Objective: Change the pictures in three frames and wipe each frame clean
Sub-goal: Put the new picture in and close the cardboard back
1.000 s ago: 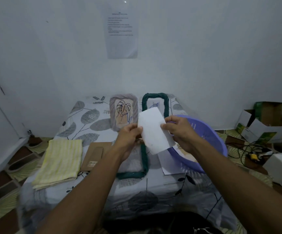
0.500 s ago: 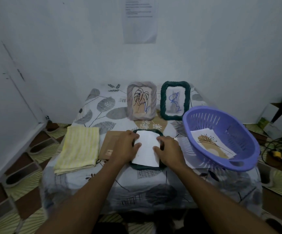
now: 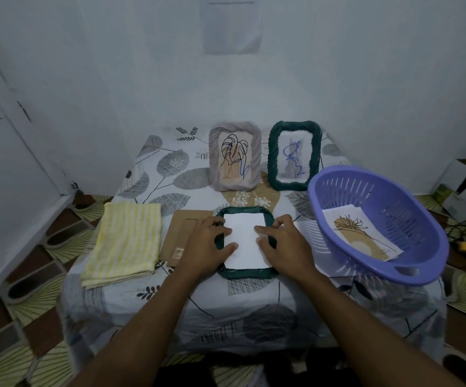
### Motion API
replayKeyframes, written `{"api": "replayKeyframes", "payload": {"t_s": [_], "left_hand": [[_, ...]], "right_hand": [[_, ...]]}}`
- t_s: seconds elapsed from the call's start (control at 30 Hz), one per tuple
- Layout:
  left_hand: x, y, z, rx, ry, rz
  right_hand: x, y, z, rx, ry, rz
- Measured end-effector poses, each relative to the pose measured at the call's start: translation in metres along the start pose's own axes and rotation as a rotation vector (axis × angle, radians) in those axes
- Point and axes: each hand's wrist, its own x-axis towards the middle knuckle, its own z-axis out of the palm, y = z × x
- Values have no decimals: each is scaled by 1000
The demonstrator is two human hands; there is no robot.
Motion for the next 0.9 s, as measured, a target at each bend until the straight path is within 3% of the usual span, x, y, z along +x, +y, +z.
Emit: {"api": "replayKeyframes", "payload": {"t_s": [0.63, 0.9], "left_hand": [[-2, 1, -2, 13, -27, 11], [5, 2, -6, -42, -98, -79]], "right_hand": [[-3, 5, 1, 141, 49, 44], [-2, 6, 2, 138, 47, 57]]}}
